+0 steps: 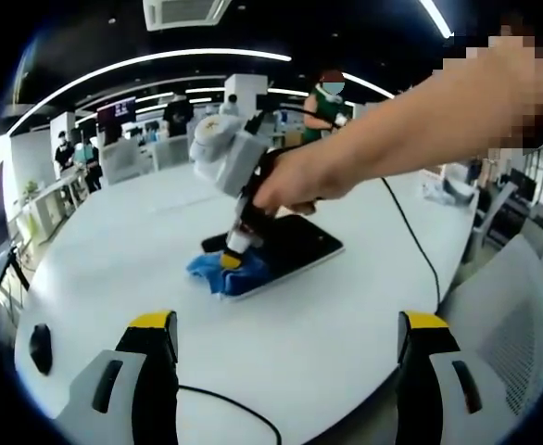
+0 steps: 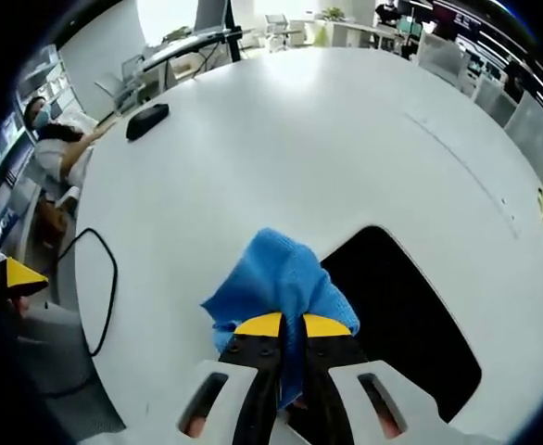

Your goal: Wipe the mirror surface with the cleaning cloth until all visible marks leave the cleaned area.

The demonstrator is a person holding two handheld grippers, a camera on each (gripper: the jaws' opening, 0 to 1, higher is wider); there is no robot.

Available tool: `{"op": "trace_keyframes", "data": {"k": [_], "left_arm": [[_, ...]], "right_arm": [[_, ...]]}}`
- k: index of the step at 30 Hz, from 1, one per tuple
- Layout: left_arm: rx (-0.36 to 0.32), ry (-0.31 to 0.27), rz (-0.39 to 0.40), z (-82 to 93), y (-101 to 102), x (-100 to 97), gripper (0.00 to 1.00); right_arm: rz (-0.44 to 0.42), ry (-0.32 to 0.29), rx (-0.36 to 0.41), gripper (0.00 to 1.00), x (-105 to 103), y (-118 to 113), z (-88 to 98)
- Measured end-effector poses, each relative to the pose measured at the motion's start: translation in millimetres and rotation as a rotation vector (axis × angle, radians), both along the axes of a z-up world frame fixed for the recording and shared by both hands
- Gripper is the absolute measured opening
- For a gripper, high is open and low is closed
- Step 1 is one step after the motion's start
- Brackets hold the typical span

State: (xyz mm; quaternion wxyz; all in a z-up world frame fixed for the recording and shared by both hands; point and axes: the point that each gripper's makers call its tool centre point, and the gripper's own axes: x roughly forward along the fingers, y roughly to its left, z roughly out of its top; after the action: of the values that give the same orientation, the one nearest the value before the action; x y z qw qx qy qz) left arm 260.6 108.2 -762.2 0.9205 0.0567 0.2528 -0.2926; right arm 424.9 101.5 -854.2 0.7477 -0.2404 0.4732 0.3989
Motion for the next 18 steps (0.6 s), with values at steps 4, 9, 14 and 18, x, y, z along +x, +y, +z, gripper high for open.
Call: {"op": "trace_keyframes", "data": {"k": [4,9,14,18], "left_arm": [[0.001,0.002,0.000,0.0,0,-0.1,0.99],[0.002,0.003,0.002,-0.3,0,0.0,0.99],[-0.002,0.005,0.003,-0.3,0,-0.1,0.99],[-0.001,0.007,0.002,-0.6,0,-0.1,0.99]], "right_arm": [[0.003,0.000,-0.004,0.02,8,0,-0.3],[0.008,-0.001,-0.009,0.02,22,0,-1.1],[0.012,-0.001,-0.014,0.02,32,1,-3.6],[0.009,0.000,-0.018,0.02,32,0,-1.1]]}}
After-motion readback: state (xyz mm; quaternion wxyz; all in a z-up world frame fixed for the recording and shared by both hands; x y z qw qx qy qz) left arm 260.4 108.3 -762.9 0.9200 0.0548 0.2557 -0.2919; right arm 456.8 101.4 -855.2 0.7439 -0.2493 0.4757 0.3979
